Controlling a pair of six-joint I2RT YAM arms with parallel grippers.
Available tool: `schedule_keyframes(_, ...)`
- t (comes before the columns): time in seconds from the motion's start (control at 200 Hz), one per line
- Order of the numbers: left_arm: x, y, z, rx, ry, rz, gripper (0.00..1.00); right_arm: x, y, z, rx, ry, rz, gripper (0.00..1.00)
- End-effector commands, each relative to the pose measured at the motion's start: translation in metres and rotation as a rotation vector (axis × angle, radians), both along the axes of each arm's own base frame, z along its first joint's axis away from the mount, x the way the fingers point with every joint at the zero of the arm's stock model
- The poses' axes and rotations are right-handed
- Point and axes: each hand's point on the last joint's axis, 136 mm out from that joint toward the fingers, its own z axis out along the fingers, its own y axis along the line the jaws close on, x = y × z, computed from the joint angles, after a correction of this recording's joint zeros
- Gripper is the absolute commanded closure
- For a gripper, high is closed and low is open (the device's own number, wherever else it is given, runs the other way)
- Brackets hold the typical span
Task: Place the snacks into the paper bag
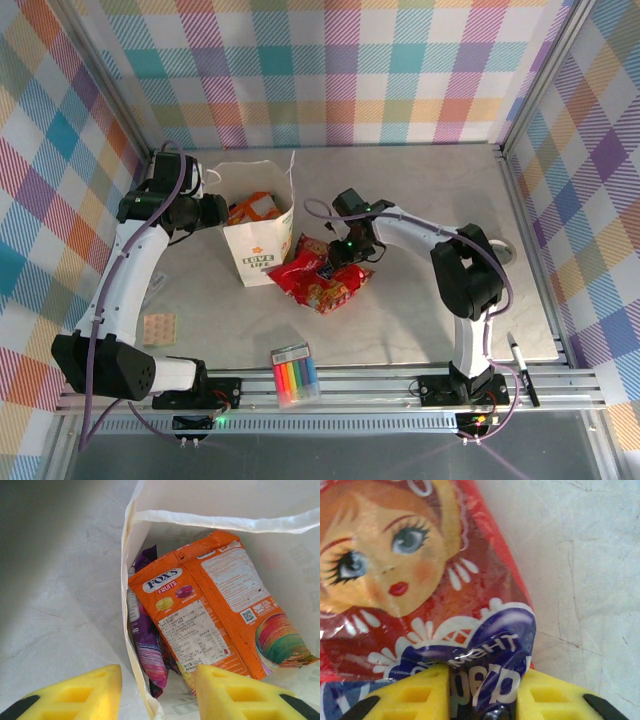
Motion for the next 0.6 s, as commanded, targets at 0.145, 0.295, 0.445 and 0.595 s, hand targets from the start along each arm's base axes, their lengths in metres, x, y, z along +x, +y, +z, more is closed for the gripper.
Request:
schedule_keyframes(0.145,0.000,0.000,0.003,-0.011,0.006,0.004,0.57,-0.023,-0.076,-0.029,-0.259,0.036,-0.113,0.83)
schedule_keyframes(0.295,0.000,-0.002,0.002,-0.020,0.009,0.000,0.57,-0.014,-0.113,-0.021,-0.303,0.026,-0.293,0.82)
schedule_keyframes(0.445,0.000,-0.004,0.005,-0.031,0.000,-0.004,0.57,-0.010,-0.159,-0.010,-0.376,0.020,-0.503,0.82)
schedule_keyframes(0.595,0.000,-0.004,0.005,-0.031,-0.001,-0.006,0.57,-0.022,-0.162,-0.010,-0.313,0.061,-0.552,0.75)
